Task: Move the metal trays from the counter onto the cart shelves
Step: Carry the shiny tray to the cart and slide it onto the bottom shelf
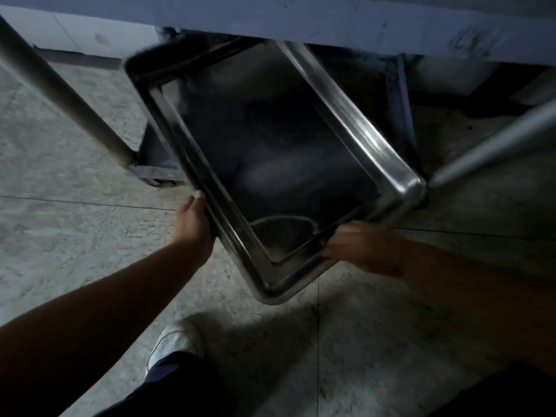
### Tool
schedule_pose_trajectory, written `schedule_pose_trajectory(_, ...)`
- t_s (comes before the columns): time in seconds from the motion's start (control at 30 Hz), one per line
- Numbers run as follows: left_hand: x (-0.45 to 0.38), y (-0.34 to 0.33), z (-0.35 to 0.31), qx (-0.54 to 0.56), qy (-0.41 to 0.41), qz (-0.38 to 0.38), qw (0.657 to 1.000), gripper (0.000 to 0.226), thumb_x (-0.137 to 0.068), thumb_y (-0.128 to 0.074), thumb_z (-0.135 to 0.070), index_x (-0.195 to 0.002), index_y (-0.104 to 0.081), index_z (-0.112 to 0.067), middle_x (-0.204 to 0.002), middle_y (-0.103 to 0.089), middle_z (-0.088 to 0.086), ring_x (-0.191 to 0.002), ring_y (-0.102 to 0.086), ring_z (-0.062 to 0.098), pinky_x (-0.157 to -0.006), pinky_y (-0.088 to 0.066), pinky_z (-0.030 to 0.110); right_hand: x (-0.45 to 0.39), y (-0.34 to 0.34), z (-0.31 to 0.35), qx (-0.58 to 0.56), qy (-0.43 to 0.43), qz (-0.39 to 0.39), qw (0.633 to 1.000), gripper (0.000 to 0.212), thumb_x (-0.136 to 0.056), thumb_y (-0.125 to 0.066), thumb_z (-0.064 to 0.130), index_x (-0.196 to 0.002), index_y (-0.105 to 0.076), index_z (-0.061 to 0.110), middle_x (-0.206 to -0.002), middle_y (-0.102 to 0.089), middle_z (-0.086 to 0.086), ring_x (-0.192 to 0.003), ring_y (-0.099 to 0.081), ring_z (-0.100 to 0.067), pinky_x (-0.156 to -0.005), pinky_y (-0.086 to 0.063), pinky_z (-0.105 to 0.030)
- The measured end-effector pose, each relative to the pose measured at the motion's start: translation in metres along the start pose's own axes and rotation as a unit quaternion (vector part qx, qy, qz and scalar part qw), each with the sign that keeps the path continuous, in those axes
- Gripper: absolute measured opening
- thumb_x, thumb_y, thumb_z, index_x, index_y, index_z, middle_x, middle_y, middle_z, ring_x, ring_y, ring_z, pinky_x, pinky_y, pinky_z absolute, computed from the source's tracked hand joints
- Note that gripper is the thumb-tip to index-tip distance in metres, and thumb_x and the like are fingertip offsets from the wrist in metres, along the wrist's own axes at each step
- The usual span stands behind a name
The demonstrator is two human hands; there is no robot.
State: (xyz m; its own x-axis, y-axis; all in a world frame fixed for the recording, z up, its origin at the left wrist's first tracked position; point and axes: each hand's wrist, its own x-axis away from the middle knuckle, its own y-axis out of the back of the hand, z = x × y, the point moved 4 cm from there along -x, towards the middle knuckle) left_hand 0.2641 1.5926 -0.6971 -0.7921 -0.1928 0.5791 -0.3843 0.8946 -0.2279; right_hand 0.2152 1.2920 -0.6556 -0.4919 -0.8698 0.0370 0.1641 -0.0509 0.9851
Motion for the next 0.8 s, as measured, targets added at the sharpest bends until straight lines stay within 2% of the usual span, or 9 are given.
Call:
schedule_pose_trajectory(0.2, 0.010, -0.032, 0.014, 0.026, 0.066, 0.093, 0.993, 0.032, -0.103, -0.044, -0.026, -0.124, -0.054, -0.003, -0.108, -0.072, 0.017, -0.096, -0.072, 0.031, -0.074, -0.061, 0.039, 0.018, 0.015, -0.087, 0.041, -0.229, -0.074, 0.970, 0.022, -0.078, -0.064, 0.010, -0.096, -0.074, 0.017, -0.100, -0.072, -0.003, -0.102, -0.061, -0.033, -0.083, -0.034, -0.042)
schedule_pose_trajectory(0.37, 0.006, -0.075, 0.018, 0.018, 0.101, 0.142, 0.985, 0.029, -0.104, -0.043, -0.030, -0.114, -0.058, -0.008, -0.101, -0.074, 0.014, -0.094, -0.073, 0.028, -0.071, -0.059, 0.034, 0.024, 0.023, -0.133, 0.042, -0.472, 0.059, 0.879, 0.066, -0.077, -0.058, 0.006, -0.139, -0.042, 0.019, -0.152, -0.031, -0.006, -0.140, -0.021, -0.030, -0.105, -0.028, -0.051)
schedule_pose_trajectory(0.43, 0.004, -0.092, 0.021, 0.013, 0.108, 0.154, 0.982, 0.032, -0.104, -0.043, -0.032, -0.116, -0.059, -0.008, -0.104, -0.075, 0.014, -0.097, -0.073, 0.027, -0.069, -0.058, 0.032, 0.016, 0.033, -0.127, -0.052, -0.512, -0.035, 0.857, 0.061, -0.076, -0.055, -0.001, -0.134, -0.050, 0.017, -0.146, -0.041, -0.006, -0.134, -0.034, -0.029, -0.106, -0.035, -0.042)
schedule_pose_trajectory(0.5, 0.004, -0.110, 0.023, 0.007, 0.114, 0.152, 0.982, 0.031, -0.104, -0.043, -0.031, -0.117, -0.059, -0.008, -0.105, -0.075, 0.014, -0.096, -0.073, 0.027, -0.069, -0.058, 0.031, -0.005, 0.034, -0.102, -0.211, -0.505, -0.119, 0.828, 0.051, -0.081, -0.054, 0.001, -0.127, -0.056, 0.021, -0.129, -0.057, -0.001, -0.115, -0.054, -0.019, -0.090, -0.045, -0.032)
schedule_pose_trajectory(0.57, 0.005, -0.126, 0.024, -0.011, 0.137, 0.146, 0.980, 0.031, -0.105, -0.043, -0.030, -0.119, -0.057, -0.006, -0.106, -0.073, 0.016, -0.092, -0.074, 0.025, -0.068, -0.057, 0.032, -0.036, 0.022, -0.070, -0.281, -0.460, -0.067, 0.840, 0.036, -0.088, -0.055, 0.028, -0.124, -0.055, 0.028, -0.111, -0.061, 0.009, -0.092, -0.060, -0.009, -0.072, -0.048, -0.026)
schedule_pose_trajectory(0.63, 0.010, -0.135, 0.022, -0.094, 0.159, 0.148, 0.972, 0.034, -0.104, -0.044, -0.033, -0.114, -0.057, -0.003, -0.095, -0.074, 0.016, -0.082, -0.075, 0.025, -0.063, -0.058, 0.033, -0.056, 0.009, -0.053, -0.211, -0.428, -0.041, 0.878, 0.031, -0.091, -0.049, 0.043, -0.115, -0.058, 0.026, -0.100, -0.062, 0.006, -0.085, -0.059, -0.013, -0.068, -0.049, -0.032)
schedule_pose_trajectory(0.7, 0.011, -0.127, 0.008, -0.303, 0.045, 0.157, 0.939, 0.037, -0.102, -0.046, -0.038, -0.104, -0.061, -0.004, -0.077, -0.074, 0.011, -0.066, -0.073, 0.022, -0.052, -0.056, 0.030, -0.060, 0.006, -0.056, -0.097, -0.412, -0.096, 0.901, 0.029, -0.094, -0.048, 0.037, -0.109, -0.063, 0.018, -0.099, -0.066, -0.003, -0.089, -0.058, -0.023, -0.073, -0.050, -0.038)
schedule_pose_trajectory(0.73, 0.006, -0.120, -0.008, -0.411, -0.113, 0.136, 0.894, 0.036, -0.101, -0.048, -0.038, -0.100, -0.061, -0.005, -0.072, -0.071, 0.008, -0.059, -0.069, 0.020, -0.048, -0.052, 0.029, -0.058, 0.005, -0.061, -0.065, -0.397, -0.119, 0.908, 0.029, -0.094, -0.048, 0.034, -0.108, -0.065, 0.016, -0.098, -0.068, -0.006, -0.091, -0.059, -0.026, -0.075, -0.050, -0.039)
schedule_pose_trajectory(0.8, 0.002, -0.103, -0.043, -0.541, -0.449, 0.079, 0.707, 0.027, -0.097, -0.052, -0.034, -0.097, -0.061, -0.008, -0.078, -0.065, 0.006, -0.061, -0.059, 0.020, -0.052, -0.044, 0.028, -0.049, 0.003, -0.073, -0.040, -0.371, -0.144, 0.917, 0.031, -0.094, -0.047, 0.033, -0.106, -0.067, 0.013, -0.098, -0.071, -0.009, -0.092, -0.061, -0.030, -0.076, -0.050, -0.041)
